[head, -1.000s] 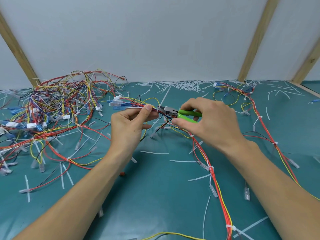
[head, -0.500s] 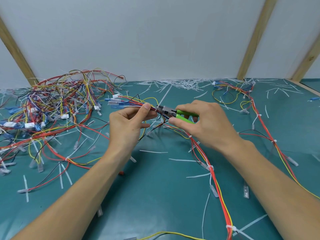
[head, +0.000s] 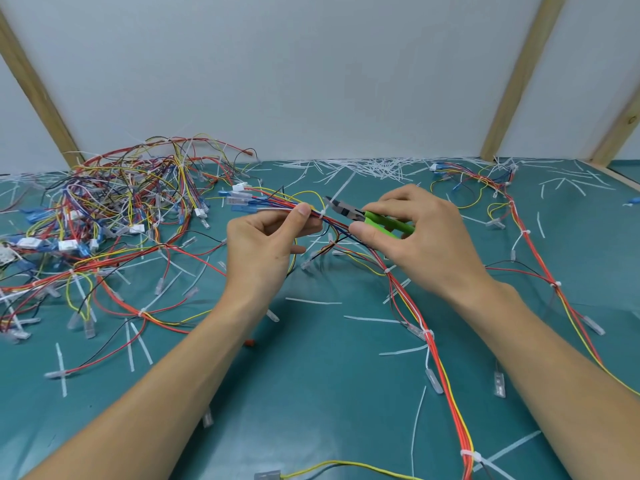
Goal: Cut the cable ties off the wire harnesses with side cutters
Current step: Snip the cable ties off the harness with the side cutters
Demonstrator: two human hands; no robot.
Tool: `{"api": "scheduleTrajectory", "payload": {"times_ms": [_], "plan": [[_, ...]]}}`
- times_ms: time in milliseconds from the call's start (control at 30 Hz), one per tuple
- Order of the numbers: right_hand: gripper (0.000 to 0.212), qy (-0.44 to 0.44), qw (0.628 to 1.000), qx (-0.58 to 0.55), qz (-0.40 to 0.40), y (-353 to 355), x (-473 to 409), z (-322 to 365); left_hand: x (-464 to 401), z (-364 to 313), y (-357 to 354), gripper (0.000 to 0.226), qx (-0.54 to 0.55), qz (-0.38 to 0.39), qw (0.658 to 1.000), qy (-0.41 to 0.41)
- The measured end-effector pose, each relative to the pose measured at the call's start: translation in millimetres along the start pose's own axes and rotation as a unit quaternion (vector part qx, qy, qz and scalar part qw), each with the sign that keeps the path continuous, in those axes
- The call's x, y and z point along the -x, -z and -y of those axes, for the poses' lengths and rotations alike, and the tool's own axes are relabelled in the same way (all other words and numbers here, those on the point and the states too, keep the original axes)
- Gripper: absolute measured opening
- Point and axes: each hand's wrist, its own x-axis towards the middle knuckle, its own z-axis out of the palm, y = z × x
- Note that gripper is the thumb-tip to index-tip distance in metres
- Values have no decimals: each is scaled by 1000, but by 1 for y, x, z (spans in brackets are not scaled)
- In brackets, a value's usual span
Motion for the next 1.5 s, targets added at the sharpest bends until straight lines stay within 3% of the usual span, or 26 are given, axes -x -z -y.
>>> {"api": "scheduleTrajectory", "payload": {"times_ms": [467,733,1500], "plan": [[27,29,997,46,57,3,1,-2,0,3,-1,19,1,-8,1000,-9],[36,34,997,35,54,1,2,-2,-1,4,0,20,0,-7,1000,-12],[36,28,997,28,61,4,2,1,-1,3,0,19,-2,-6,1000,-15]]}}
